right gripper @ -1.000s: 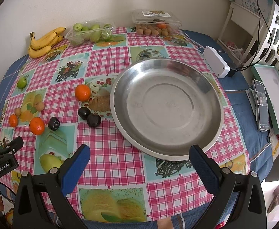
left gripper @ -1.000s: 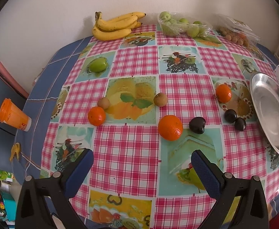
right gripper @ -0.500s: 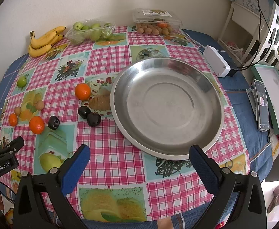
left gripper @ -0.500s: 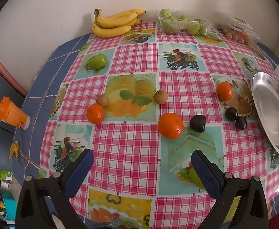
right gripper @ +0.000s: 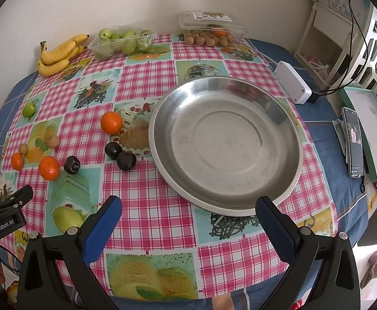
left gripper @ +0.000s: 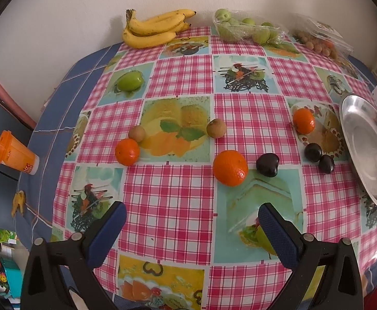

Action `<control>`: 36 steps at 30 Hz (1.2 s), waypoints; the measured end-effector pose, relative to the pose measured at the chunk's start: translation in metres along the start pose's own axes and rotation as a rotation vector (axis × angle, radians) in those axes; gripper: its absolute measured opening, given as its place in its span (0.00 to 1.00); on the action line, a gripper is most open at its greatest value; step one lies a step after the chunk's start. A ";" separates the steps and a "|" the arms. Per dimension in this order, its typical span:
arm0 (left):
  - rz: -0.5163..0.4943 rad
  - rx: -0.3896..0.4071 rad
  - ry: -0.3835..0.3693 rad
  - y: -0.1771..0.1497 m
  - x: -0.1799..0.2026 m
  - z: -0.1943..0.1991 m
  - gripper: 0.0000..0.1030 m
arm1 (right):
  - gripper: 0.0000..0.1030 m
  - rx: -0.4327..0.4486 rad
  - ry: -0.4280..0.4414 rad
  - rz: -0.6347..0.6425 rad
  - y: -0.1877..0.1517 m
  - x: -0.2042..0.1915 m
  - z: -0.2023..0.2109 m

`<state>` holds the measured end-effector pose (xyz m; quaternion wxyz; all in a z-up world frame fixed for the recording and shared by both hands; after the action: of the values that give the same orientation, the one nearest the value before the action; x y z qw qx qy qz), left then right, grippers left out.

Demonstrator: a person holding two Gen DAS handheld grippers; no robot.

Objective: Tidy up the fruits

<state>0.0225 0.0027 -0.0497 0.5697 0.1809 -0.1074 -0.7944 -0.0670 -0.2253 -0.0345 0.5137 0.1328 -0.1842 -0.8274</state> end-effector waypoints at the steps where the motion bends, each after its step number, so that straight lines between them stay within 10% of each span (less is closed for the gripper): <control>1: -0.001 -0.001 0.000 0.000 0.000 0.000 1.00 | 1.00 0.000 0.000 0.000 0.000 0.000 0.000; 25: 0.006 -0.007 0.000 -0.001 0.000 -0.003 1.00 | 1.00 -0.015 0.005 0.019 0.001 -0.005 -0.003; 36: 0.138 -0.104 0.016 -0.006 -0.027 -0.020 1.00 | 1.00 -0.122 0.145 0.219 -0.012 -0.074 -0.024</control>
<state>0.0335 0.0308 -0.0654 0.6327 0.1494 -0.0738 -0.7563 -0.0342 -0.1585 -0.0590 0.6201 0.1399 -0.1095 -0.7642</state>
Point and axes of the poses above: each gripper's, at about its wrist camera, not at the fingertips, and z roughly against the way its jaws point, x to its right, y to its top, the point moved 3 cm from there along -z, roughly the way its jaws point, and after that the axes turned 4 degrees about -z, right-handed, at the moved point
